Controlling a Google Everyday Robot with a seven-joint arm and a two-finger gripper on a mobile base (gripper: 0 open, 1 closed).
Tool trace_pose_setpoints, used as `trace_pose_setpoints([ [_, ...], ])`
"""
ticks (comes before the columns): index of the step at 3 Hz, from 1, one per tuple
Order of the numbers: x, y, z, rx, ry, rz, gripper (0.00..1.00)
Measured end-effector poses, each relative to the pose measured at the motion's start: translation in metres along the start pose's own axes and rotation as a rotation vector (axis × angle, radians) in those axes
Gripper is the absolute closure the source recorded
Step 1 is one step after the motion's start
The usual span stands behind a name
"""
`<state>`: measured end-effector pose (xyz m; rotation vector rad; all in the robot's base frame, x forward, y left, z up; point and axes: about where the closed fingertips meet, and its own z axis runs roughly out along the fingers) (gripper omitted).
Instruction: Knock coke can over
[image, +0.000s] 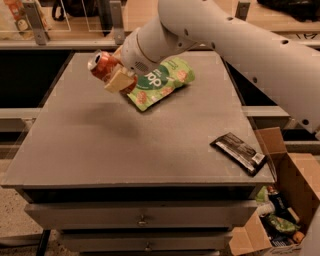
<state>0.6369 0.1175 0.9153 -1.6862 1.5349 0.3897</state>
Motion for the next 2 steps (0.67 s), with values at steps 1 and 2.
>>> trace_pose_setpoints([
  [1, 0.048, 0.02, -0.017, -0.098, 0.169, -0.059, 1.0],
  [2, 0.084, 0.039, -0.04, -0.155, 0.295, -0.096, 1.0],
])
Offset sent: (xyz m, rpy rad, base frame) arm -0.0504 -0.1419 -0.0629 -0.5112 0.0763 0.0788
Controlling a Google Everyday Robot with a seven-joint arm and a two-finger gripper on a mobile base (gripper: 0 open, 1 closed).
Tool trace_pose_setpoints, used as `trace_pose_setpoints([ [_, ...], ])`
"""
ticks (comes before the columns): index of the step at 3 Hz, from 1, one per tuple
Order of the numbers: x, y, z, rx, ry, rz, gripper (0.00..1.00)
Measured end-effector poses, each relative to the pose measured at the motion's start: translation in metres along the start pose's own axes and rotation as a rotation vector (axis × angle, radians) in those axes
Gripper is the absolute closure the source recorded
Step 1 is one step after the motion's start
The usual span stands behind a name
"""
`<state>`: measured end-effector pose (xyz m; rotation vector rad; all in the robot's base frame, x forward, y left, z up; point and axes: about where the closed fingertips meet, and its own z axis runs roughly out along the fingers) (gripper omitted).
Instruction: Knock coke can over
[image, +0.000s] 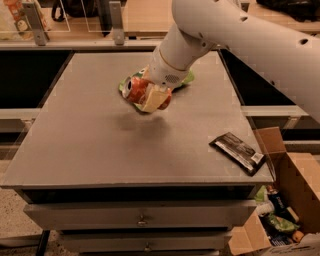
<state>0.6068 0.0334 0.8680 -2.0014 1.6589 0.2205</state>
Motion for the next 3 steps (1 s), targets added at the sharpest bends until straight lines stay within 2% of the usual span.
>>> trace_pose_setpoints([
  [1, 0.029, 0.016, -0.018, -0.016, 0.108, -0.018, 0.82],
  [3, 0.068, 0.028, -0.035, -0.024, 0.296, -0.021, 0.36],
])
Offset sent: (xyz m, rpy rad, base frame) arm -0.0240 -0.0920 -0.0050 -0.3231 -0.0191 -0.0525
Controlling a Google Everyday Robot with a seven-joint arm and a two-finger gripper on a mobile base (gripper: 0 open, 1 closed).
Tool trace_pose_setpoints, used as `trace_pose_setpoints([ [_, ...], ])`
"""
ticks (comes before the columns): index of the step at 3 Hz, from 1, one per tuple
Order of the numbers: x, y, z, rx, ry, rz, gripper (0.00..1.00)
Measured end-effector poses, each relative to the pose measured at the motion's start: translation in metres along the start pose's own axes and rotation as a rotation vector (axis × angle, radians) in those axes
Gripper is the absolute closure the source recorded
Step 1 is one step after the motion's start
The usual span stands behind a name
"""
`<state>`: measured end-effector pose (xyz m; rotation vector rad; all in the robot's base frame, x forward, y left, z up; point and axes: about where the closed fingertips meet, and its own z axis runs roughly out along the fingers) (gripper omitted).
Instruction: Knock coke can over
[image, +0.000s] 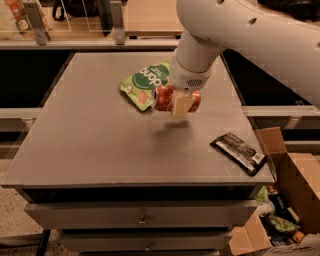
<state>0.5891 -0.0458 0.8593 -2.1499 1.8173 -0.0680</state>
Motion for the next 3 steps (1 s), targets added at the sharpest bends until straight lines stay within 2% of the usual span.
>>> trace_pose_setpoints([
  [1, 0.0101, 0.0058, 0.0086, -0.017, 0.08, -0.011, 0.12],
  [2, 0.018, 0.007, 0.0154, -0.035, 0.148, -0.009, 0.0],
  [3, 0.018, 0.007, 0.0154, -0.035, 0.148, -0.009, 0.0],
])
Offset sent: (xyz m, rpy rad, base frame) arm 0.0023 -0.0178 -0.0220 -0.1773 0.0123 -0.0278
